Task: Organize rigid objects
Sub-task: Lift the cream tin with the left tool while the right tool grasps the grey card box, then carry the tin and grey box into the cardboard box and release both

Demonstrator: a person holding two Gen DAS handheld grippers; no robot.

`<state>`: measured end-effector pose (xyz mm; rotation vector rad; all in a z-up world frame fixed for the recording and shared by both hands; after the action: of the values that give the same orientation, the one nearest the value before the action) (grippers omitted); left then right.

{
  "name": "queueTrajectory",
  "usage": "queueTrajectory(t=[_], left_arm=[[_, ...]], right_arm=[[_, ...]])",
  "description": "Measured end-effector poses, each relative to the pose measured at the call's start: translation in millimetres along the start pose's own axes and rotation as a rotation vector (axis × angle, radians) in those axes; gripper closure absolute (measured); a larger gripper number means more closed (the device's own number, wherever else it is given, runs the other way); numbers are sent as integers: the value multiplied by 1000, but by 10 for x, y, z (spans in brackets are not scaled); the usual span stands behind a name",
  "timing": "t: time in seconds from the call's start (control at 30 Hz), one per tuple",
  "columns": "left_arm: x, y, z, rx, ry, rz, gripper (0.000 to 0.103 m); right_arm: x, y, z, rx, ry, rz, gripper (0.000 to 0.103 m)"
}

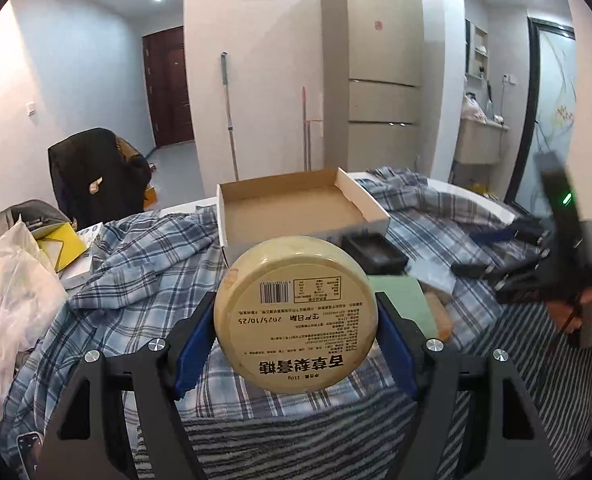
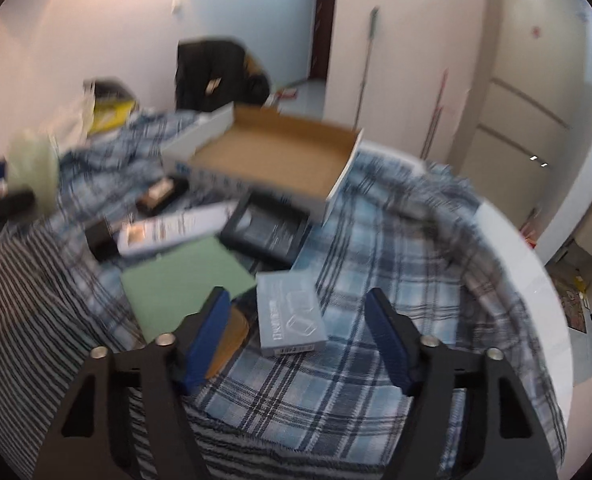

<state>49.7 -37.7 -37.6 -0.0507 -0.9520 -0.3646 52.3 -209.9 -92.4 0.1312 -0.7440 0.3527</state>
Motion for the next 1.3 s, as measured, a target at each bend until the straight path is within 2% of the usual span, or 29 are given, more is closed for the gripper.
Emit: queueTrajectory(t=[0.13,0.4,0.63,0.87,1.07,1.2,1.3], left_arm=[[-42,48,-52,10,13,19,26],[-184,61,-269,0,76,40,26],[-63,41,-174,19,50,23,26],[-57,174,9,70,14,52,26],[40,222,148,94,14,59,26],[416,226,355,123,-78,63,26],[786,312,543,161,-179,121,26]], right_arm=[[-70,17,-230,30,80,8,51],[-94,-3,-399,26,116,5,51],[-128,-28,-502,-3,184,14,57],[-62,-149,-169,-54,118,-40,57],[195,-181,291,-79,0,-82,57],[558,-136,607,-87,-110,-111,57],[899,-116,842,-98,-196,-160,57]])
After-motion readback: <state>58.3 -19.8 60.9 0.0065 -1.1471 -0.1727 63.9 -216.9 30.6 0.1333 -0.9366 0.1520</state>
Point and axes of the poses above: each gripper's, at about its wrist camera, not at the fingertips, and z roughly against the way its jaws point, y to its left, x to its top, the point moved 9 cm from there along -z, roughly the way its jaws point, and after that the axes turned 7 degrees about -z, right-handed, at the moved point
